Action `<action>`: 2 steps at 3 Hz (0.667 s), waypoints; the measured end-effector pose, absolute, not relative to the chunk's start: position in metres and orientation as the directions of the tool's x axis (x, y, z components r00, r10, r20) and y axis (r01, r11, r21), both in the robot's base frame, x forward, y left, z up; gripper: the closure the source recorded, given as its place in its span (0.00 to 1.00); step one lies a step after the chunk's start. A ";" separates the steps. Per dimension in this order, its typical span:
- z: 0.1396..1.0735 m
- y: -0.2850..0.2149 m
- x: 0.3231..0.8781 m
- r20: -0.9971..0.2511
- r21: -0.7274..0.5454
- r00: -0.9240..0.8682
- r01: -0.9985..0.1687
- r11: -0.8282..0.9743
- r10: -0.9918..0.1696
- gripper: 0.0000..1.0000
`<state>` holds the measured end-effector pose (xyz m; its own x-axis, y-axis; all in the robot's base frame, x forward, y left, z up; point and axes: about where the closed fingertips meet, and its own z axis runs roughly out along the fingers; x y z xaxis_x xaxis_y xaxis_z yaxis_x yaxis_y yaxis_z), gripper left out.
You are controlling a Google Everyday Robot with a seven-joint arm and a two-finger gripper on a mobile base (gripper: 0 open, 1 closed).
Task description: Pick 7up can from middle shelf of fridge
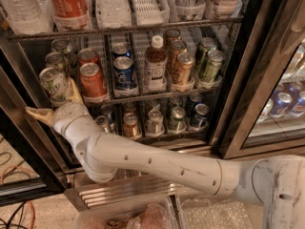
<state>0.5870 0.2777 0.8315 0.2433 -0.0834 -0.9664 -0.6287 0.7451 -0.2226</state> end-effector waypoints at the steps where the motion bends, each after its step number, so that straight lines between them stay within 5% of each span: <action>1: 0.830 0.275 0.593 -0.969 -0.222 0.228 -0.622 0.751 -0.098 0.46; 2: 0.827 0.273 0.593 -0.971 -0.217 0.215 -0.620 0.754 -0.103 0.69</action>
Offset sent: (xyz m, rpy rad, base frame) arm 0.0143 -0.0100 -0.0140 -0.0293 0.0729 -0.0441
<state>0.5932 0.2731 0.8274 0.2147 -0.1030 -0.9712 -0.6198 0.7542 -0.2170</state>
